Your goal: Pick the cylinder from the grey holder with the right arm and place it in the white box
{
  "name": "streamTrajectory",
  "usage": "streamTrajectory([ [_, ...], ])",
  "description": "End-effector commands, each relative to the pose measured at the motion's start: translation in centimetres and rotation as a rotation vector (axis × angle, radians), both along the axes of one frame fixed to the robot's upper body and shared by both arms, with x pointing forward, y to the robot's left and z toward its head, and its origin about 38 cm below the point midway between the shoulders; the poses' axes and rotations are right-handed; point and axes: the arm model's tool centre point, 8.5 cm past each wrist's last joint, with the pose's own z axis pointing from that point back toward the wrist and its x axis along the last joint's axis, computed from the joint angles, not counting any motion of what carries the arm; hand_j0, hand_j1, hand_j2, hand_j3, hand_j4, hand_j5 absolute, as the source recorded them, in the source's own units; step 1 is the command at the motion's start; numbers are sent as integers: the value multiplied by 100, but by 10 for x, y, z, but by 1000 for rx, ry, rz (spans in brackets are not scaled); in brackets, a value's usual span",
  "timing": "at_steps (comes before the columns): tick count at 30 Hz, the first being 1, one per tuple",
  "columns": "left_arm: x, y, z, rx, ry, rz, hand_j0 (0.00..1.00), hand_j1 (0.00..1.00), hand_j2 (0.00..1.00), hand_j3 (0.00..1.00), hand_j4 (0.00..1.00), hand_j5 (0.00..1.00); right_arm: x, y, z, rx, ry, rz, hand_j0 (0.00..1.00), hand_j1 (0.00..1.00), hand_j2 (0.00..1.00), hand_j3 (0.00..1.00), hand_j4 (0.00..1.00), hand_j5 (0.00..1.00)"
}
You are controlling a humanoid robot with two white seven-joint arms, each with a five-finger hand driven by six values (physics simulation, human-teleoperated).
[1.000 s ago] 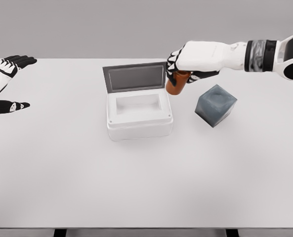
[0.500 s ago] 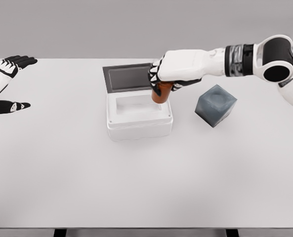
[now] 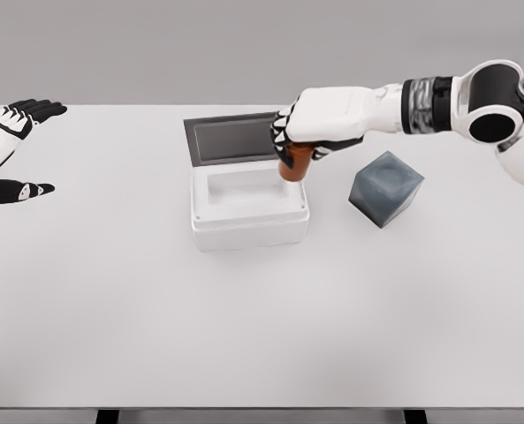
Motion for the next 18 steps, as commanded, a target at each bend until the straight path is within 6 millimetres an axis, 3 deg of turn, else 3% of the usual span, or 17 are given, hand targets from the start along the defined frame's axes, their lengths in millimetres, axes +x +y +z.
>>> streamTrajectory([
  [1, 0, 0, 1, -6, -1, 0, 100, 100, 100, 100, 100, 100, 2, -1, 0, 5, 5, -8, 37, 37, 37, 37, 37, 37],
  [16, 0, 0, 1, -6, -1, 0, 100, 100, 100, 100, 100, 100, 0, 12, 0, 17, 6, 19, 37, 37, 37, 37, 37, 37],
  [18, 0, 0, 1, -8, 0, -1, 100, 100, 100, 100, 100, 100, -1, 13, 0, 16, 4, 20, 41, 41, 41, 41, 41, 41],
])
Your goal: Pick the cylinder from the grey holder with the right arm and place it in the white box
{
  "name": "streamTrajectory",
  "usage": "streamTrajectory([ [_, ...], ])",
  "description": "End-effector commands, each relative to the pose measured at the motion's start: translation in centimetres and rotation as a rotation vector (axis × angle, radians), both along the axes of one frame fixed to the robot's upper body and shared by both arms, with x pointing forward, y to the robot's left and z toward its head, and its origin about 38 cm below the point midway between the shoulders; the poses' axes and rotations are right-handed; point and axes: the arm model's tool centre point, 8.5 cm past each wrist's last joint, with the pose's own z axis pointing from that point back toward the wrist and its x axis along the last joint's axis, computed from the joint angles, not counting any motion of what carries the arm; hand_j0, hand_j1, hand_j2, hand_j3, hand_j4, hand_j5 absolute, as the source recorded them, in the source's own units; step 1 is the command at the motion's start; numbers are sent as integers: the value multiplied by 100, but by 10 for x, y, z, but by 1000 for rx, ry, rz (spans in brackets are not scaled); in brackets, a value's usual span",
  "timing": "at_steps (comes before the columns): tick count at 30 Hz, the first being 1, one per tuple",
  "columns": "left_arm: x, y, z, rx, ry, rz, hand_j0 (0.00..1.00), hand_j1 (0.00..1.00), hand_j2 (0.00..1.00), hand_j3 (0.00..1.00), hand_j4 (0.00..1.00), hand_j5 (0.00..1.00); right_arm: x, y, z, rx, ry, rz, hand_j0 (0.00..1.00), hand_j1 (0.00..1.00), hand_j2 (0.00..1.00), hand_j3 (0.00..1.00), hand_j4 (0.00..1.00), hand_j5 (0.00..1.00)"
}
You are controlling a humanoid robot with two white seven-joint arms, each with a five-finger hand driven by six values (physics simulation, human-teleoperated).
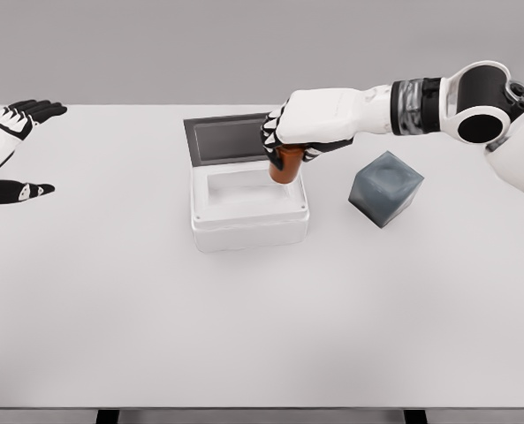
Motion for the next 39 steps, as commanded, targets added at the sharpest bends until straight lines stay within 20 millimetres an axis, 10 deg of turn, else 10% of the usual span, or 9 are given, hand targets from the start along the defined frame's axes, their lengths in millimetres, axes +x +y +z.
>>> streamTrajectory([
  [1, 0, 0, 1, -7, -1, -1, 100, 100, 100, 100, 100, 100, -1, 1, 1, 5, 0, 2, 44, 44, 44, 44, 44, 44],
  [2, 0, 0, 1, -7, -1, -1, 100, 100, 100, 100, 100, 100, 0, 1, 4, 5, -6, 2, 45, 45, 45, 45, 45, 45],
  [4, 0, 0, 1, -7, -1, -1, 100, 100, 100, 100, 100, 100, -1, 3, 4, -30, -42, 4, 100, 100, 100, 100, 100, 100],
  [11, 0, 0, 1, -8, -1, -1, 100, 100, 100, 100, 100, 100, -27, 9, 52, 22, -177, 77, 100, 100, 100, 100, 100, 100],
  [14, -1, -3, 5, -7, -15, -9, 100, 100, 100, 100, 100, 100, -65, -43, 141, 124, -427, 33, 100, 100, 100, 100, 100, 100],
  [16, -2, -4, 5, -4, -11, -14, 100, 100, 100, 100, 100, 100, -70, -93, 163, 209, -452, -72, 100, 100, 100, 100, 100, 100],
  [22, -5, -27, -11, -47, 39, -85, 99, 99, 99, 99, 99, 99, -39, -165, 40, 182, -127, -325, 100, 100, 100, 100, 100, 100],
  [32, -1, -59, 27, -422, 382, -422, 100, 100, 100, 100, 100, 100, -31, -164, -21, 216, 25, -370, 100, 100, 100, 100, 100, 100],
  [39, 40, -79, -2, -626, 654, -268, 100, 100, 100, 100, 100, 100, -32, -170, -22, 210, 25, -382, 100, 100, 100, 100, 100, 100],
])
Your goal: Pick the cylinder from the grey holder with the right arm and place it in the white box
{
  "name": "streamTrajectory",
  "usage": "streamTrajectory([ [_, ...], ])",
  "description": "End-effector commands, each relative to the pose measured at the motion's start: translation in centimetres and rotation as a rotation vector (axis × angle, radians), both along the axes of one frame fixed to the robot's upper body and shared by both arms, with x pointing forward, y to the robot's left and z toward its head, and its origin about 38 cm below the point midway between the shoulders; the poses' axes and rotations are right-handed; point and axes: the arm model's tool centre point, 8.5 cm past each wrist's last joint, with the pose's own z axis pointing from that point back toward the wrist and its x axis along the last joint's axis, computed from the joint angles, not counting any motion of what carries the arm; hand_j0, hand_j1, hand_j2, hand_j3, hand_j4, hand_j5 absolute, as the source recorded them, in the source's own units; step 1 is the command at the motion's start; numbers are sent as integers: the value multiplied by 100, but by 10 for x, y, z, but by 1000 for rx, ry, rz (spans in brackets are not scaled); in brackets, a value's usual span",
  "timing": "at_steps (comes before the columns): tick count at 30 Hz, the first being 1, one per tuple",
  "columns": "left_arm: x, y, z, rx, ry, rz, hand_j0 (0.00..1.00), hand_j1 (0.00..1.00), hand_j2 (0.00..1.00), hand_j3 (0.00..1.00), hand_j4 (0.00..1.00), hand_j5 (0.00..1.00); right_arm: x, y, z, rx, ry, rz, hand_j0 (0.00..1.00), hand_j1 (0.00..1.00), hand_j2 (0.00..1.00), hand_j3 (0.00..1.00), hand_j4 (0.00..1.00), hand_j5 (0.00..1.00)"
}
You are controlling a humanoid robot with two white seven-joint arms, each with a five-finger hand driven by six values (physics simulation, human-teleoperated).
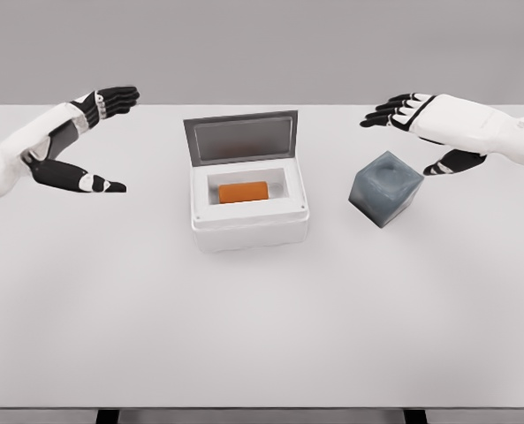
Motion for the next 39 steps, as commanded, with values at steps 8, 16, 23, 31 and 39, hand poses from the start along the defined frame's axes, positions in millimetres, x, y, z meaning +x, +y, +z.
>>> streamTrajectory([
  [8, 43, -9, -26, -91, 188, 89, 100, 100, 100, 100, 100, 100, 0, -5, 4, 10, -8, -13, 100, 100, 100, 100, 100, 100],
  [16, 61, -44, -55, -52, 207, 86, 100, 100, 100, 100, 100, 100, -6, -42, 22, -12, -42, -94, 100, 100, 100, 100, 100, 100],
  [23, 75, -64, -66, -67, 245, 72, 100, 100, 100, 100, 100, 100, -7, -30, -1, 14, 4, -75, 100, 100, 100, 100, 100, 100],
  [31, 83, -71, -78, -83, 278, 86, 100, 100, 100, 100, 100, 100, -9, -32, -6, 9, 18, -77, 100, 100, 100, 100, 100, 100],
  [39, 80, -78, -84, -69, 287, 65, 100, 100, 100, 100, 100, 100, -8, -29, -8, 17, 19, -74, 100, 100, 100, 100, 100, 100],
])
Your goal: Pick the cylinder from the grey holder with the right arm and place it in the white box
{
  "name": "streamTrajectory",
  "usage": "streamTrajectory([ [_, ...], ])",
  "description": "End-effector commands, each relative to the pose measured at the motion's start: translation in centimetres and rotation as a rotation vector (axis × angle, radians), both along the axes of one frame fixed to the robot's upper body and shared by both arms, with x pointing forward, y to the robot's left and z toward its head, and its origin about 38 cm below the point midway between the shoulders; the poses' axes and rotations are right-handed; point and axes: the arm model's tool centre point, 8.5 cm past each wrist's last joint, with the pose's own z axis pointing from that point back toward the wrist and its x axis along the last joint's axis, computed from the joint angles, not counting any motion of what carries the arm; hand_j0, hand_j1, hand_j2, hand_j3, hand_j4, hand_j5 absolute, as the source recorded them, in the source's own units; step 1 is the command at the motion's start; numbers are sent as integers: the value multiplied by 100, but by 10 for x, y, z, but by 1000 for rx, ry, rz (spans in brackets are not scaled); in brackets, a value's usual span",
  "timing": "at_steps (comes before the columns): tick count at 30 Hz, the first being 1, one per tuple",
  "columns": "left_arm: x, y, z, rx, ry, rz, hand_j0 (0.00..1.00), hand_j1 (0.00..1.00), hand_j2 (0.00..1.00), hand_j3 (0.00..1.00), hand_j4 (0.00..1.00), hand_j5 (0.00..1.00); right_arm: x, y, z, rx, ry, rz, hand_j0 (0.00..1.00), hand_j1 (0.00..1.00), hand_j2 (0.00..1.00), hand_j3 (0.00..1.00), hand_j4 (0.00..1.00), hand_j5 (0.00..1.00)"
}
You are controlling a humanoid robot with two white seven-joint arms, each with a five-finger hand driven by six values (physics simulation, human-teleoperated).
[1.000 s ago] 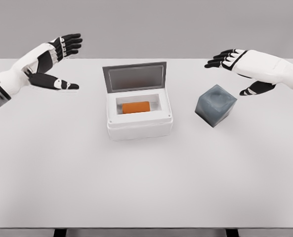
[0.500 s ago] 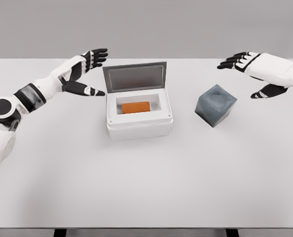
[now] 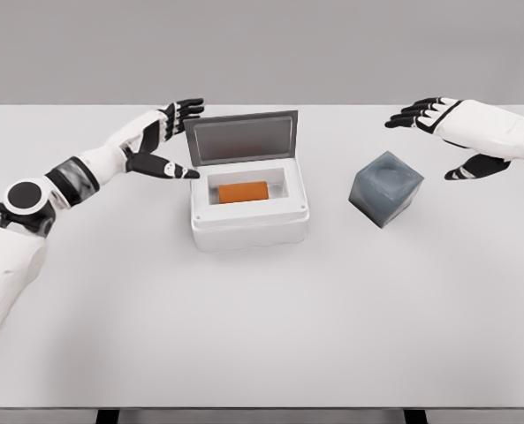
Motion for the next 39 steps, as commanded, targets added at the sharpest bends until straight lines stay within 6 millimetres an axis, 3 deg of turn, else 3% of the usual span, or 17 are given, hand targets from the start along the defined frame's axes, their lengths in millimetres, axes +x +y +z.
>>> streamTrajectory([
  [1, -2, -3, 1, -2, -3, -13, 100, 100, 100, 100, 100, 100, 0, -2, 1, 3, 1, -4, 100, 100, 100, 100, 100, 100],
  [8, -6, -3, 11, -18, -85, -42, 100, 100, 100, 100, 100, 100, 1, -2, 4, 4, -5, -5, 100, 100, 100, 100, 100, 100],
  [17, -15, -6, 4, -11, -93, -117, 100, 100, 100, 100, 100, 100, 1, -5, 6, 0, -9, -12, 100, 100, 100, 100, 100, 100],
  [30, -20, -9, 11, -21, -138, -141, 100, 100, 100, 100, 100, 100, -3, -1, 10, -8, -21, 6, 100, 100, 100, 100, 100, 100],
  [39, -42, 36, 59, 14, -240, -132, 100, 100, 100, 100, 100, 100, -4, 2, 12, -10, -29, 14, 100, 100, 100, 100, 100, 100],
])
